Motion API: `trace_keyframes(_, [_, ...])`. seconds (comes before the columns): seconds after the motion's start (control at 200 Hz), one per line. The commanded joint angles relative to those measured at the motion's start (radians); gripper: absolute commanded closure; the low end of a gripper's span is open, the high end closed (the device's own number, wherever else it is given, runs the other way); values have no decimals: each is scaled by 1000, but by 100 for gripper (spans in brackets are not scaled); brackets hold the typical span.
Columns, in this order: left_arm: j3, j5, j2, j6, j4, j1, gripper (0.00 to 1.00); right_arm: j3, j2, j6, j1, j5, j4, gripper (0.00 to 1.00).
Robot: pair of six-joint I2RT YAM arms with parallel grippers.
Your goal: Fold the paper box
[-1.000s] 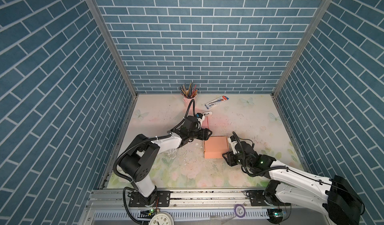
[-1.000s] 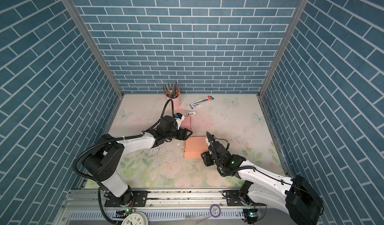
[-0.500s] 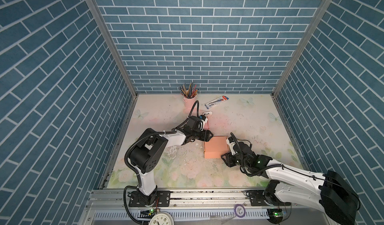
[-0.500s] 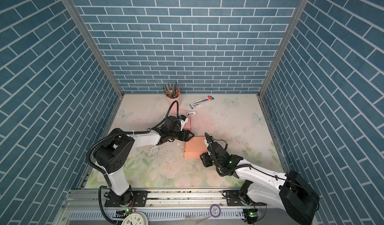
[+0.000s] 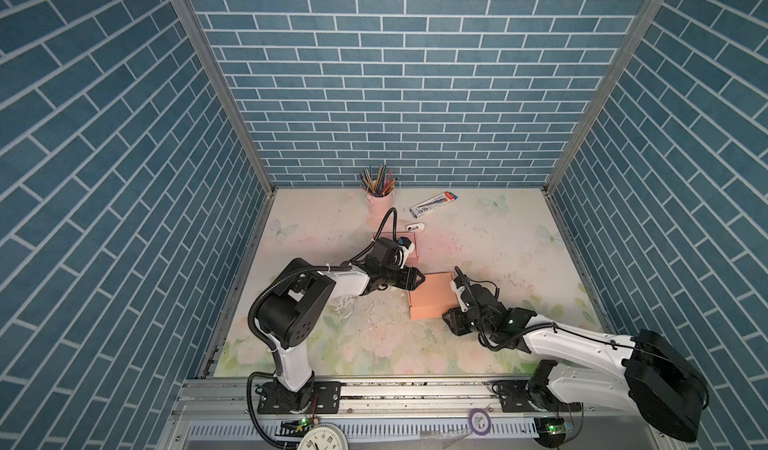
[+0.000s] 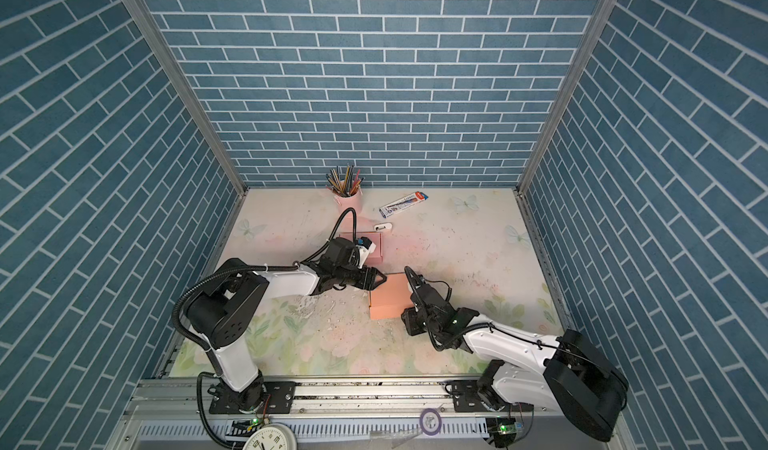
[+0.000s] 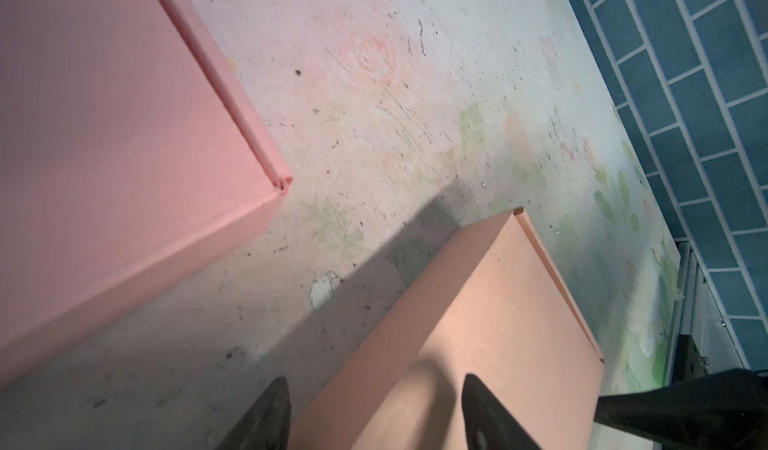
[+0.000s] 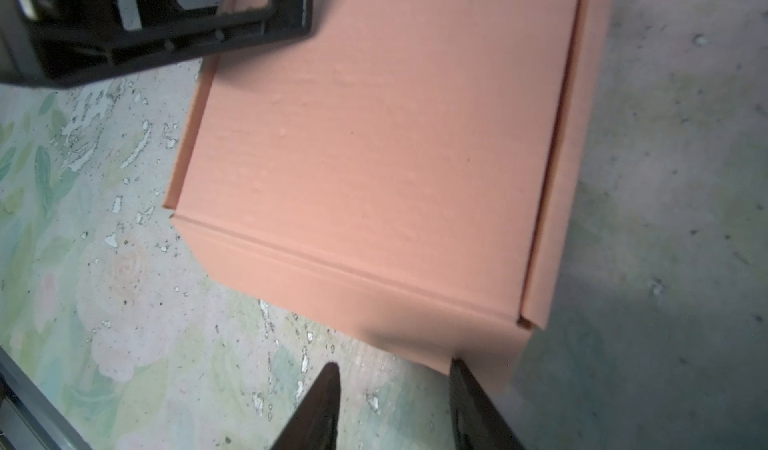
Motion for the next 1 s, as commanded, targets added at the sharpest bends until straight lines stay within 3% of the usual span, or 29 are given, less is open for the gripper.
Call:
trace_keyframes(0.0, [-36,15,-43,7,20,-4,35,28,8,-9,1,33,-33,55])
trace_keyframes(0.995, [-302,-31,-272,-75,60,-122,36,31,36,-6,1,61,-65,55])
